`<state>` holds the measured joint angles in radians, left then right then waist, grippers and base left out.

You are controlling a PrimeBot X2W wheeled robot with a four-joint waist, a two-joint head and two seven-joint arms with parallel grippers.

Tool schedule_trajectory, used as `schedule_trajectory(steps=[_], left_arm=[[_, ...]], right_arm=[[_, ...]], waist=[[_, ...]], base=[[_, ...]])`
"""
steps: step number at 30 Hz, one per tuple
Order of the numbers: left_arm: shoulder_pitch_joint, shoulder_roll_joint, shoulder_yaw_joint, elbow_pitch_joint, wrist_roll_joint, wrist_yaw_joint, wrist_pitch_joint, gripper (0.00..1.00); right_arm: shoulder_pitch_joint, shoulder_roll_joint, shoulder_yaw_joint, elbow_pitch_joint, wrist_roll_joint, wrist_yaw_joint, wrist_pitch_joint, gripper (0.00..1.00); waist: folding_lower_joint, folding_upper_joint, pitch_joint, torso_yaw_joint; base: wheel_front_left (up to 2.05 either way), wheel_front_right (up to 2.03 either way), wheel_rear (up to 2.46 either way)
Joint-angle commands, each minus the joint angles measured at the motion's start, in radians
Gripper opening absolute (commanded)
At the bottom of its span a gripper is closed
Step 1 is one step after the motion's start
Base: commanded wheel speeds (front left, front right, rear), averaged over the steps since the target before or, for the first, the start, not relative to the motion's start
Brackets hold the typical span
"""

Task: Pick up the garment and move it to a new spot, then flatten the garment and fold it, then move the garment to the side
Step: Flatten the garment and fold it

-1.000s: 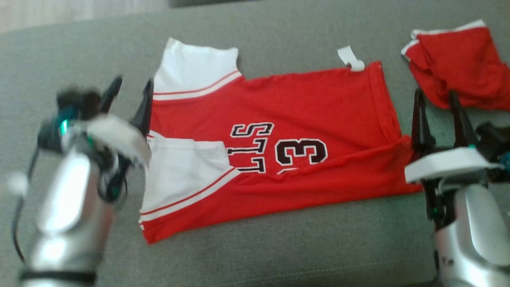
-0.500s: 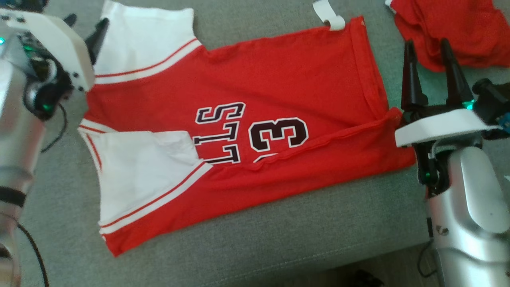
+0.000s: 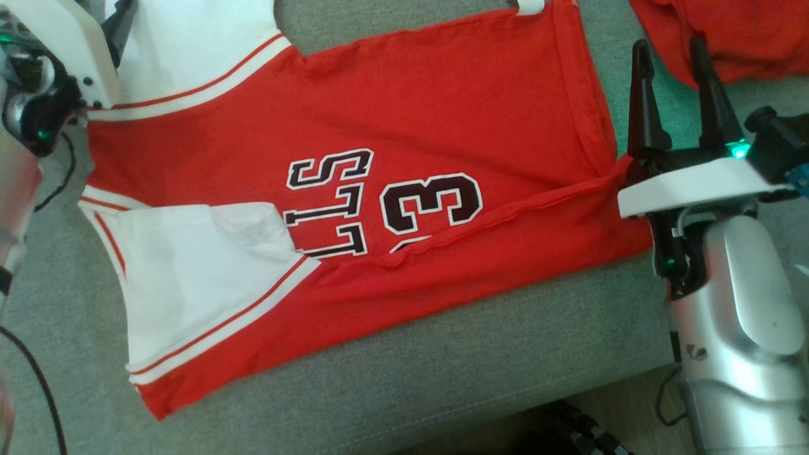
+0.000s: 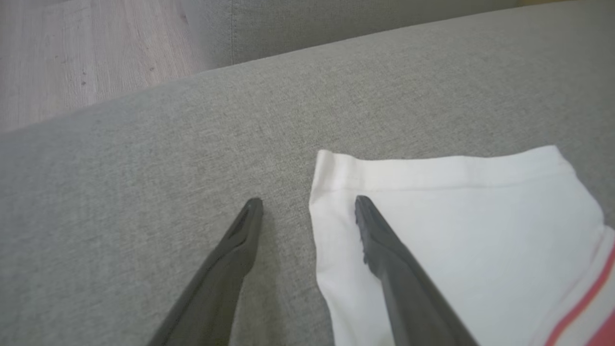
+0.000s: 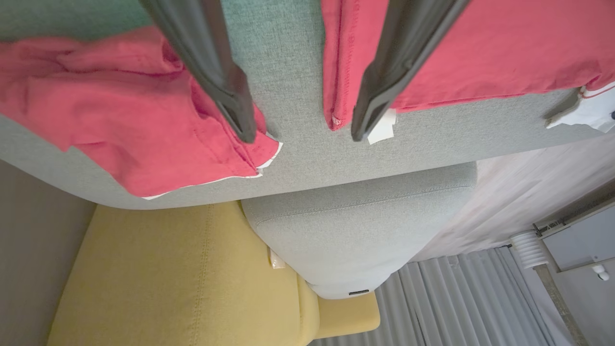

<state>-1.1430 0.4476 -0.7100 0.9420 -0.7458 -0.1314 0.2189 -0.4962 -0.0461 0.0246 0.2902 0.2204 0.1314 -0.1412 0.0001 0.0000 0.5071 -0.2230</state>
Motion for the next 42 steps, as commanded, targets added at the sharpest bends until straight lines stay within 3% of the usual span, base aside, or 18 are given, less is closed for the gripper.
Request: schedule_trajectory(steps=[1,12,13,14,21,28,37,42], left_arm=[[-0.065,0.056,0.012,-0.014,-0.01,0.001,-0.008,1.0],[-0.106,0.041,-0.09,-0.004,-0.085,0.001,-0.013,1.0],[-0.104,0.04,-0.101,-0.012,-0.101,0.001,-0.006,0.72],[-0.102,0.04,-0.111,-0.021,-0.117,0.001,-0.003,0.0],[-0.099,0.04,-0.157,-0.06,-0.184,0.001,-0.1,0.0],[-0.087,0.022,-0.217,-0.112,-0.192,0.001,-0.251,0.0],[-0.048,0.007,-0.277,-0.192,-0.191,0.001,-0.348,0.0],[-0.025,0.01,-0.306,-0.26,-0.188,0.001,-0.365,0.0]], right_arm=[[-0.021,-0.004,0.021,-0.027,0.007,-0.001,-0.011,1.0],[-0.029,-0.004,0.012,-0.006,0.006,-0.001,-0.019,1.0],[-0.029,-0.004,0.01,-0.003,0.004,-0.001,-0.019,1.0],[-0.03,-0.004,0.007,0.0,0.002,-0.001,-0.018,1.0],[-0.055,-0.004,-0.02,0.003,-0.051,-0.001,-0.002,1.0],[-0.108,-0.015,-0.062,-0.029,-0.145,-0.001,0.082,1.0],[-0.163,-0.146,-0.013,0.03,-0.09,-0.001,0.218,1.0],[-0.204,-0.256,0.076,0.158,-0.024,-0.001,0.313,1.0]], waist=[[-0.0001,0.0,0.007,-0.003],[-0.0001,0.0,0.027,-0.007],[-0.0001,0.0,0.026,-0.006],[-0.0001,0.0,0.023,-0.003],[-0.0001,0.0,-0.02,0.036],[-0.0001,0.0,-0.087,0.128],[-0.0001,0.0,-0.13,0.24],[-0.0001,0.0,-0.12,0.287]], base=[[0.0,0.0,0.0],[0.0,0.0,0.0],[0.0,0.0,0.0],[0.0,0.0,0.0],[0.0,0.0,0.0],[0.0,0.0,0.0],[0.0,0.0,0.0],[0.0,0.0,0.0]])
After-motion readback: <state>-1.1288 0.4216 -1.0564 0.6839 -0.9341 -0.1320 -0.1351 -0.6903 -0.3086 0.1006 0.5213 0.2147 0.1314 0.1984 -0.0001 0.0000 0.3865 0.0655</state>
